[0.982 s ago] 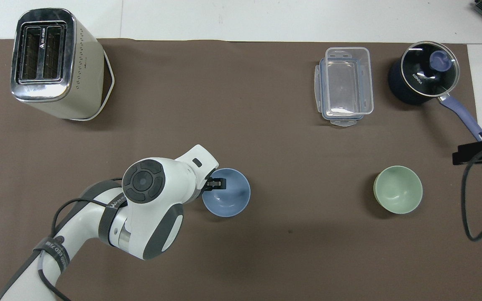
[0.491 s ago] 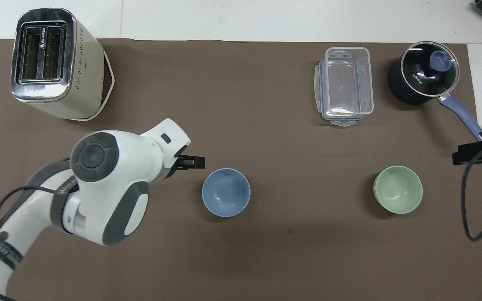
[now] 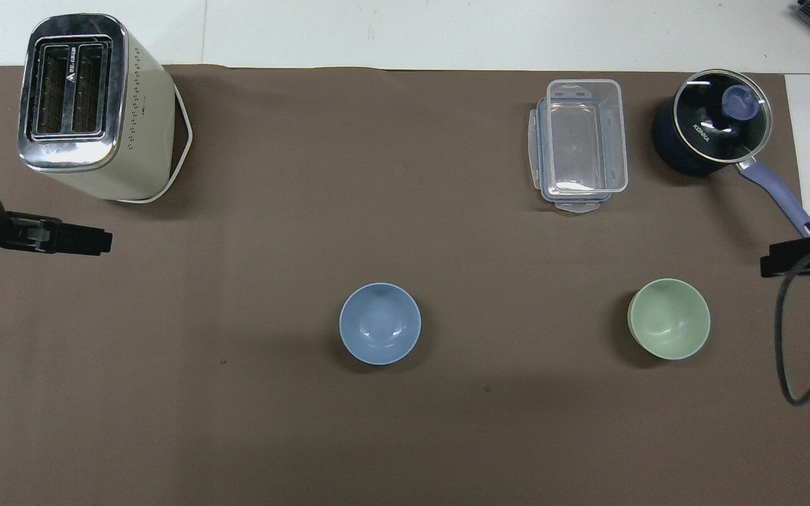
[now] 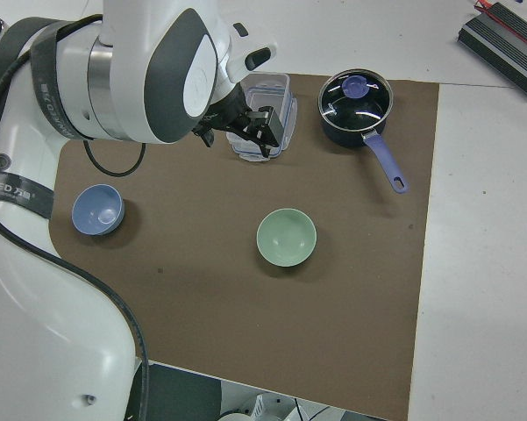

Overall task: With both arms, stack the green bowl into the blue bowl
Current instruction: 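Open the left gripper and withdraw it back to rest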

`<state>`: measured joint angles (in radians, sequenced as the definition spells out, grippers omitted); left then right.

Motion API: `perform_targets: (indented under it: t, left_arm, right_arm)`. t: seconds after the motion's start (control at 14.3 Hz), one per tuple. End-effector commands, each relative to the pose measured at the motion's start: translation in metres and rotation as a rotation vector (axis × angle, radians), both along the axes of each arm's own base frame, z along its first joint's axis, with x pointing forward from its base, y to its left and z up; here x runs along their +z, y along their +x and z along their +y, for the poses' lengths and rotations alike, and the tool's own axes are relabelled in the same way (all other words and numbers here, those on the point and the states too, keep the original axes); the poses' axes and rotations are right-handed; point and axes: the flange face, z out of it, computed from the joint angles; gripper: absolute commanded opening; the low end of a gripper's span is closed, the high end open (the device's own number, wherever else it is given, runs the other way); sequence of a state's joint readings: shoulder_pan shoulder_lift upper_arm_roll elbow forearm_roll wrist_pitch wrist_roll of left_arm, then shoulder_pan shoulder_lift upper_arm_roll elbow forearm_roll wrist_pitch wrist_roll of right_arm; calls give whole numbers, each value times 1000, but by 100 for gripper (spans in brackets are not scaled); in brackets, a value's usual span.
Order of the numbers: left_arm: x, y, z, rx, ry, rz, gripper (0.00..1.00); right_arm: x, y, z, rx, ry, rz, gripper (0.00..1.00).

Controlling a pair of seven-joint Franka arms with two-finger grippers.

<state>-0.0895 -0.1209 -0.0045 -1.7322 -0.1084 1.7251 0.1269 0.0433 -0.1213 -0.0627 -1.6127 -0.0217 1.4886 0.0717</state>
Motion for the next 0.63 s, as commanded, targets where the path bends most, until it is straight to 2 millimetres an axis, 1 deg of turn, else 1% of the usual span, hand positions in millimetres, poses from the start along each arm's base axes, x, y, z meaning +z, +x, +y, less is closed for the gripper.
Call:
perform_targets:
  t: [0.0, 0.21, 0.35, 0.42, 0.56]
  left_arm:
    - [20, 7, 21, 5, 24, 8, 100]
    - [30, 11, 40, -36, 67, 4, 100]
    - [27, 17, 45, -48, 96, 35, 100]
    - [32, 17, 44, -48, 94, 30, 100]
    - [31, 17, 42, -47, 89, 33, 100]
  right_arm:
    - [2, -4, -3, 10, 7, 0, 100]
    - [2, -5, -2, 13, 5, 3, 100]
    - [1, 0, -3, 70, 5, -32, 100]
    - [2, 7, -8, 97, 0, -91, 100]
    - [-18, 20, -19, 85, -5, -98, 100]
